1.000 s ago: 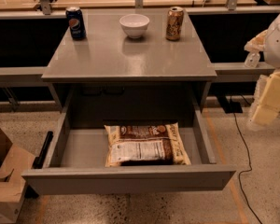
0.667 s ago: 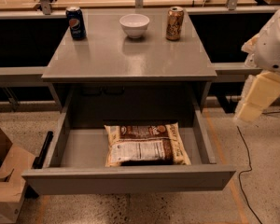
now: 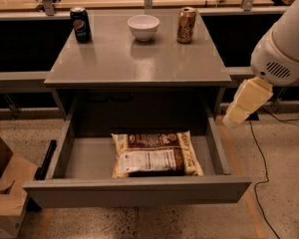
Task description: Pick brown chip bag from top drawer and place on counter
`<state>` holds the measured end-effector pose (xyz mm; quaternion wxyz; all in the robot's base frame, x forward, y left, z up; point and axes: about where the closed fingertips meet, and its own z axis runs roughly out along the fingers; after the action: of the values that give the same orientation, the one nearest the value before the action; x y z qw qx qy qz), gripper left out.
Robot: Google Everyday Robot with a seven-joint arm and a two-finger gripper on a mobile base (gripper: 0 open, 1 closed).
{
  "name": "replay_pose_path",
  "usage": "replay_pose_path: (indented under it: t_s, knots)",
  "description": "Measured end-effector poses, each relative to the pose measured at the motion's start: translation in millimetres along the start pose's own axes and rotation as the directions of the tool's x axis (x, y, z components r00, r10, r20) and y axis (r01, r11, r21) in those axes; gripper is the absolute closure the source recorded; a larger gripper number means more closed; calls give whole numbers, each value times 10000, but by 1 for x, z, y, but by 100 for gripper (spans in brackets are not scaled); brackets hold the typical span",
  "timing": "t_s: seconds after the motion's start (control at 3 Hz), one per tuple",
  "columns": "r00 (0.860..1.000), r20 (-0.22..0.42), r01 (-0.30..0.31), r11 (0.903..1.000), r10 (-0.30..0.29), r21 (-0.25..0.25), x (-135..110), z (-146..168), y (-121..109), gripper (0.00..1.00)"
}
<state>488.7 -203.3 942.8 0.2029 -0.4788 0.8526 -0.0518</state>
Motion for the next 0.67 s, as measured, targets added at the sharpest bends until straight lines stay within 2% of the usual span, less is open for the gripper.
replay_pose_path:
  t_s: [0.33, 0.67]
  knots:
    - [9997, 236, 69, 9990, -59, -437, -4, 7, 11, 0]
    - [9978, 631, -163, 9965, 215, -822, -20, 31, 28, 0]
